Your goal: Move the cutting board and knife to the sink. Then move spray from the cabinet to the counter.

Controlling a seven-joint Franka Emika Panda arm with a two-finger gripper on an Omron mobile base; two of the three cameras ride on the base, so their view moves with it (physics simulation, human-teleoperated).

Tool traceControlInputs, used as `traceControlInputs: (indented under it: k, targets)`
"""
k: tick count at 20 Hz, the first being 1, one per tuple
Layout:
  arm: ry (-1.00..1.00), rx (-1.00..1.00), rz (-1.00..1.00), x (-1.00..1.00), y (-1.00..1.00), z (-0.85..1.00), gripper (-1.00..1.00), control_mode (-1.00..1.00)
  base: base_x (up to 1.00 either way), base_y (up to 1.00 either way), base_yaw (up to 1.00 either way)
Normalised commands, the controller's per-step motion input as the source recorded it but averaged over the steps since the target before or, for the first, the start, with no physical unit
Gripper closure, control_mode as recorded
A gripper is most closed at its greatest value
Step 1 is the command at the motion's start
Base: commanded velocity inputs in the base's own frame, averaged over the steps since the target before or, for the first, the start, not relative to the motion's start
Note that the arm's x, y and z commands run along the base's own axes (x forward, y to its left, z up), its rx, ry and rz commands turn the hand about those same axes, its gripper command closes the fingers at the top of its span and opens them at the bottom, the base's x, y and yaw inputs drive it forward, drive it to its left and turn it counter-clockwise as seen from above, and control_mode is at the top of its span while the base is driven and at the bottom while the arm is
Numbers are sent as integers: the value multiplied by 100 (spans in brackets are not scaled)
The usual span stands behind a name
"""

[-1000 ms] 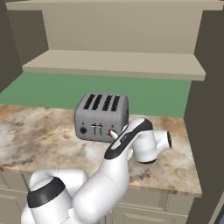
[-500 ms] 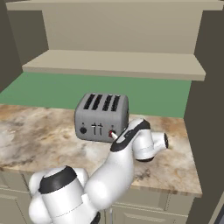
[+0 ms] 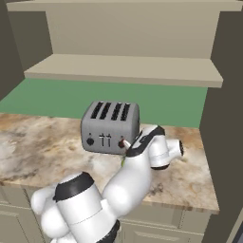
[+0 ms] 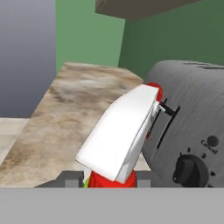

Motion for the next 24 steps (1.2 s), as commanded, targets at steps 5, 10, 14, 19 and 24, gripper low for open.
traceControlInputs:
  k: [5, 10, 14, 19, 24]
  targets:
    - [0, 1, 0, 3, -1, -32, -100, -100, 0, 0, 0]
    - [1, 2, 0, 0, -9, -5, -100, -100, 0, 0, 0]
    - [8, 0, -3, 0, -1, 0, -100, -100, 0, 0, 0]
    - [10, 0, -6, 0, -1, 0, -100, -100, 0, 0, 0]
    - [10, 0, -8, 0, -10, 0, -100, -100, 0, 0, 0]
